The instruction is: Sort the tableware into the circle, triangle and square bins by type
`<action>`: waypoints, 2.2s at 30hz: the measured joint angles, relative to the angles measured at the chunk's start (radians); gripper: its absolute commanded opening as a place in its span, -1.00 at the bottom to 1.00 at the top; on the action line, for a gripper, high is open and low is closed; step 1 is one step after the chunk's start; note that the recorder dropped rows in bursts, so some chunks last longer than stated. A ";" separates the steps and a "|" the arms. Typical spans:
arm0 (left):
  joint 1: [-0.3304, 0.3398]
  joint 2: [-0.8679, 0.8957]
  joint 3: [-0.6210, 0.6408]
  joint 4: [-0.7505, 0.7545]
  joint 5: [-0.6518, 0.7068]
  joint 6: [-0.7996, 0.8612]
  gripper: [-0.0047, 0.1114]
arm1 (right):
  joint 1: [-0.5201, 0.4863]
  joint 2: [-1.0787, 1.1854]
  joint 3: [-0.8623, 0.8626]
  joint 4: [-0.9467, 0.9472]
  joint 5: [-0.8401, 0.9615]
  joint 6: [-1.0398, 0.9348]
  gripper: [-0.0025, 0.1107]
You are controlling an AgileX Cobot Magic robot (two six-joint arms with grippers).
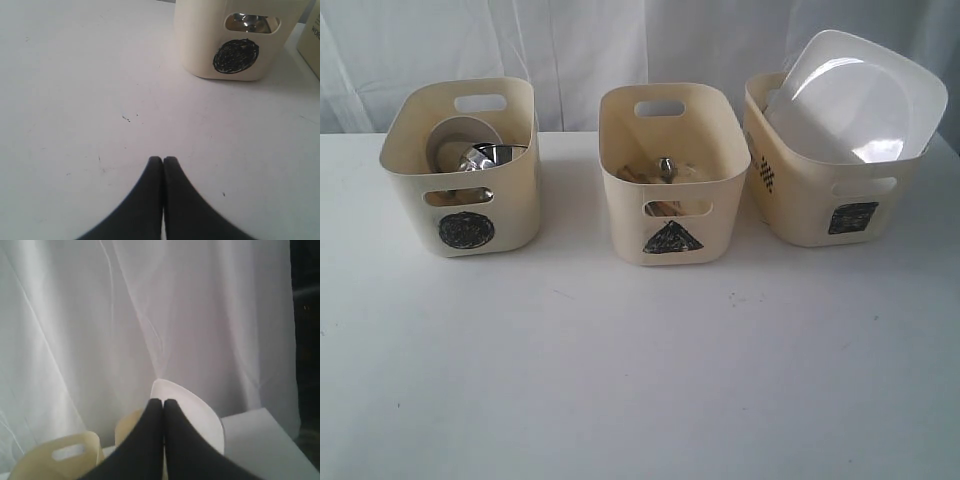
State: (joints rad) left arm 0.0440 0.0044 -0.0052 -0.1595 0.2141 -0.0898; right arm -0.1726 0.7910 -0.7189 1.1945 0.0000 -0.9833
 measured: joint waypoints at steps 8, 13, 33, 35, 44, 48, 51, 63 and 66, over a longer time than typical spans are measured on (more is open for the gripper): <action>0.000 0.000 0.000 0.000 0.000 0.000 -0.92 | 0.013 -0.355 0.088 0.006 0.189 -0.020 -0.96; 0.000 0.000 0.000 0.000 0.000 0.000 -0.92 | 0.013 -0.420 0.089 0.006 0.313 -0.022 -0.96; 0.000 0.000 0.000 0.000 0.000 0.000 -0.92 | 0.013 -0.434 0.093 0.061 0.429 -0.206 -0.96; 0.000 0.000 0.000 0.000 0.000 0.000 -0.92 | 0.013 -0.450 0.093 0.054 0.417 -0.232 -0.96; 0.000 0.000 0.000 0.000 0.000 0.000 -0.92 | -0.027 -0.593 0.123 -0.965 0.408 0.995 -0.96; 0.000 0.000 0.000 0.000 0.000 0.000 -0.92 | -0.031 -0.700 0.406 -1.057 -0.062 0.944 -0.96; 0.000 0.000 0.000 0.000 0.000 0.000 -0.92 | -0.031 -0.780 0.647 -1.025 -0.263 0.833 -0.96; 0.000 0.000 0.000 0.000 0.000 0.000 -0.92 | 0.018 -0.785 0.718 -1.121 0.368 0.999 -0.96; 0.000 0.000 0.000 0.000 0.000 0.000 -0.92 | 0.021 -0.785 0.718 -1.115 0.370 1.001 -0.96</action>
State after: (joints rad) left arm 0.0440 0.0044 -0.0052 -0.1595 0.2141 -0.0898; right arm -0.1512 0.0064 -0.0006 0.0799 0.3699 0.0178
